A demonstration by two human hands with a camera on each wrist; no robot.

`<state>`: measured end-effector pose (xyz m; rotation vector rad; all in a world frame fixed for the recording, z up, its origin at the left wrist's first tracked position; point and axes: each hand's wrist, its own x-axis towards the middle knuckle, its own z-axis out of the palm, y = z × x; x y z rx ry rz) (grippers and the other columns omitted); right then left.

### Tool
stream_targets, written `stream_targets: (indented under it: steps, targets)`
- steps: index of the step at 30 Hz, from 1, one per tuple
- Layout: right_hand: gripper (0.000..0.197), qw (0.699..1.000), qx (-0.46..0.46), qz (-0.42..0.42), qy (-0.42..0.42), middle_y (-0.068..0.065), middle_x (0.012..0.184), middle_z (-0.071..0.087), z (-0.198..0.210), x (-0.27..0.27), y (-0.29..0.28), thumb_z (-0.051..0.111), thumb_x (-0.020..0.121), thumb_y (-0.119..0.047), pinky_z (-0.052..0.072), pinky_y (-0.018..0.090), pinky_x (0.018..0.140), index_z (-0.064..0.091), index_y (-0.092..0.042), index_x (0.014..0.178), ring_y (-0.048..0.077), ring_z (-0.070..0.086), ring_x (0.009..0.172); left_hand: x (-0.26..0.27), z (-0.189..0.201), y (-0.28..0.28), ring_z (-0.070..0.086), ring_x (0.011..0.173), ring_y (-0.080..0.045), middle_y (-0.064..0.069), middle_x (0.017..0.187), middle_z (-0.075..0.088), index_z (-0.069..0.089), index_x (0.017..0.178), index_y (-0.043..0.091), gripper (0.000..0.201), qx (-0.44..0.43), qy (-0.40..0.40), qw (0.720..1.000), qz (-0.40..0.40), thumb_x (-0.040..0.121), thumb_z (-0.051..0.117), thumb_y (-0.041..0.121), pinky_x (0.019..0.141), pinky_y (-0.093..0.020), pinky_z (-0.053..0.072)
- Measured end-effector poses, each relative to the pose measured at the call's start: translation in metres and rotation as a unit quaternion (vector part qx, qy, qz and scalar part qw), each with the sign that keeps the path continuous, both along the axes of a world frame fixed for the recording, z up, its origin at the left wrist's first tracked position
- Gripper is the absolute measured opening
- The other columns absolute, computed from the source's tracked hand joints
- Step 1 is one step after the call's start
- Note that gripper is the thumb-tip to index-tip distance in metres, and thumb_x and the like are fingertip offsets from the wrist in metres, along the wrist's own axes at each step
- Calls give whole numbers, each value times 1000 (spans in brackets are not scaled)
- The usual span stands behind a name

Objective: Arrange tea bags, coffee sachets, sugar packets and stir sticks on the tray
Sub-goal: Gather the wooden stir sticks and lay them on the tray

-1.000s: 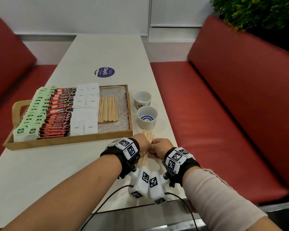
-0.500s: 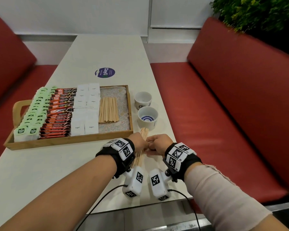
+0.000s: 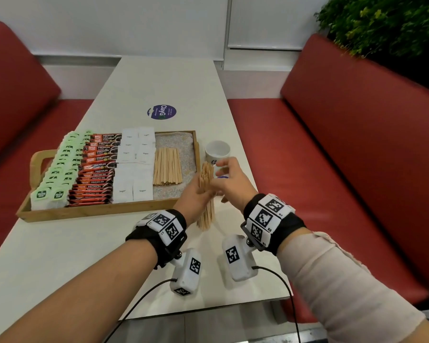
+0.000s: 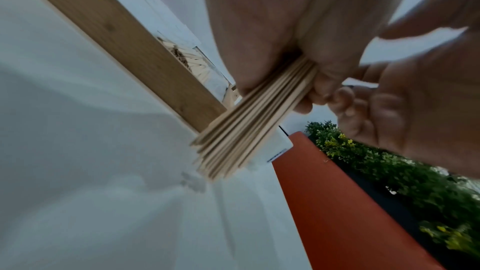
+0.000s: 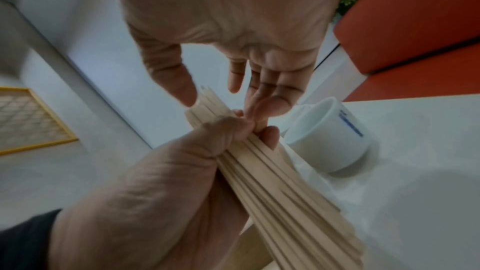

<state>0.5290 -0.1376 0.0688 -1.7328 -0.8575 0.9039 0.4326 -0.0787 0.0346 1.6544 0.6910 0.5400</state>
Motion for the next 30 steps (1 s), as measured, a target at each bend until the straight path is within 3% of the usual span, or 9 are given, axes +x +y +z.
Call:
stream_targets:
  steps: [3,6,10,13,16,21,24,26,30]
  targets:
    - [67,994,50,26,-97,0,114,48,1,-8,7,77,66,-18,51,28,78,45,-25,125,16,56,98,-3,-2,0,60,94,10,7,107,61,44,131,6,38,12,-42,999,12,94,52,4,78,-10,47]
    - [42,974,46,45,-216,-3,112,52,-5,-13,9,73,76,-21,50,29,88,56,-25,115,10,55,100,-5,-12,-3,57,93,15,5,111,57,41,133,1,43,28,-35,999,10,92,47,-9,76,-5,45]
    - [13,953,4,70,-295,-4,99,53,-15,-17,5,60,86,-23,45,36,93,63,-22,99,16,48,104,-5,-25,-10,57,92,0,2,101,57,46,126,-2,35,45,20,999,3,91,46,-10,72,-4,45]
    - [17,953,7,76,-292,-6,101,52,-15,-19,1,59,89,-29,41,35,96,62,-20,103,16,43,109,1,-28,-9,52,105,-11,-2,106,54,47,125,0,31,92,61,994,1,94,44,-5,72,2,40]
    - [35,950,9,52,-307,-8,107,50,-11,-16,-1,68,81,-32,40,30,94,55,-22,113,14,41,112,5,-26,-8,50,103,-3,-6,118,52,40,132,-2,38,87,49,995,-2,95,42,-7,77,3,38]
    - [55,946,9,35,-321,-4,123,49,1,-18,-6,66,83,-31,44,30,88,41,-25,132,14,51,111,4,-24,-11,59,87,-2,5,99,59,51,122,0,31,43,5,998,37,92,49,-8,69,-7,47]
    - [50,921,-15,45,-386,-5,130,49,4,-20,-8,56,90,-39,42,31,84,39,-28,135,14,49,115,3,-23,-12,62,85,-12,6,87,64,58,103,14,17,76,16,996,44,91,53,2,73,-17,52]
    - [40,910,-18,54,-410,-4,125,51,4,-21,-7,47,95,-42,41,32,81,41,-26,131,16,51,111,3,-25,-8,62,78,-10,5,81,64,58,94,18,14,90,30,994,58,92,52,6,71,-22,53]
    - [33,909,-23,88,-408,2,109,49,-1,-24,-5,33,101,-38,38,30,74,53,-17,116,23,55,95,2,-27,-7,53,69,-5,8,71,55,54,86,16,15,126,70,986,82,93,49,4,58,-8,44]
